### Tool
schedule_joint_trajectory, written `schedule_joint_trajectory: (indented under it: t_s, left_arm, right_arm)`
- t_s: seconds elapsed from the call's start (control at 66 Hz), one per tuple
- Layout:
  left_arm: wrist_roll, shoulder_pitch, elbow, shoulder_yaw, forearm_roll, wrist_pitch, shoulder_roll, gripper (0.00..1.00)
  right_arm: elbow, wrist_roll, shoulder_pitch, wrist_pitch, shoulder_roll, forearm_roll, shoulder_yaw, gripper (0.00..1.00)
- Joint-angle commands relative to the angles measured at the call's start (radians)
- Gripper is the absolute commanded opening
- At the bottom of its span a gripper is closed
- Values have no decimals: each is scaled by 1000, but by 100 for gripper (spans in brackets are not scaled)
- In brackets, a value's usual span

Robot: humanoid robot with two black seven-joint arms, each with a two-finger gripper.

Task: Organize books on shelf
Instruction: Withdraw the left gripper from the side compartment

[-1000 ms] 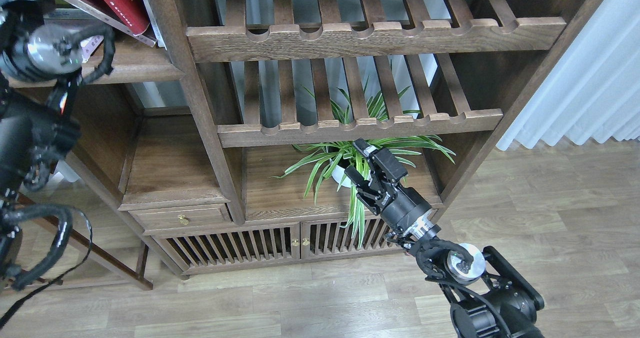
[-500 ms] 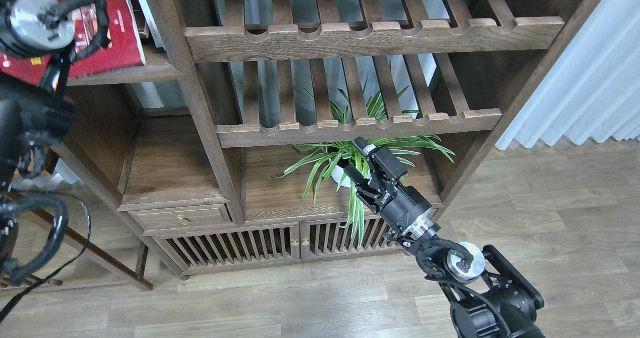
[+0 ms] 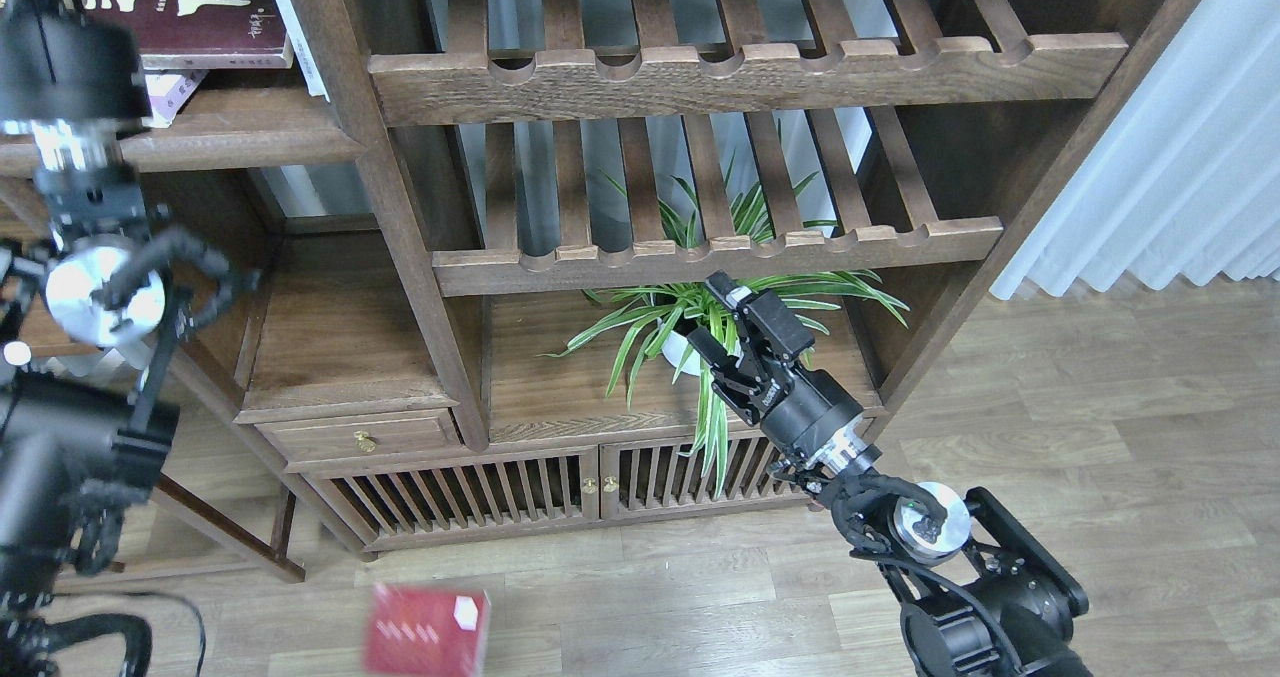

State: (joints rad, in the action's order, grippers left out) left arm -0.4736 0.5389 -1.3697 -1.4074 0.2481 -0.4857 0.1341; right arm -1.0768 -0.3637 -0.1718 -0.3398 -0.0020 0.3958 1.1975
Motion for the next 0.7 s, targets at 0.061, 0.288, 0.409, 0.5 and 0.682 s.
schedule_joint_trajectory:
  t_s: [0.061, 0.288, 0.409, 0.5, 0.682]
  left_arm:
    - [90, -73, -12, 11, -4, -3, -39, 98]
    - [216, -272, -11, 122, -3, -3, -134, 99]
    - [216, -339, -11, 215, -1, -3, -134, 99]
    - [217, -382, -3, 283, -1, -3, -134, 99]
    - [240, -415, 31, 383, 0, -3, -134, 99]
  right_arm:
    - [-5, 0, 0, -1, -1, 0, 0, 98]
    - [-15, 0, -5, -1, 2, 0, -1, 98]
    - [-15, 0, -5, -2, 2, 0, 0, 98]
    - [-15, 0, -5, -2, 2, 2, 0, 98]
    - [-20, 0, -5, -2, 1, 2, 0, 99]
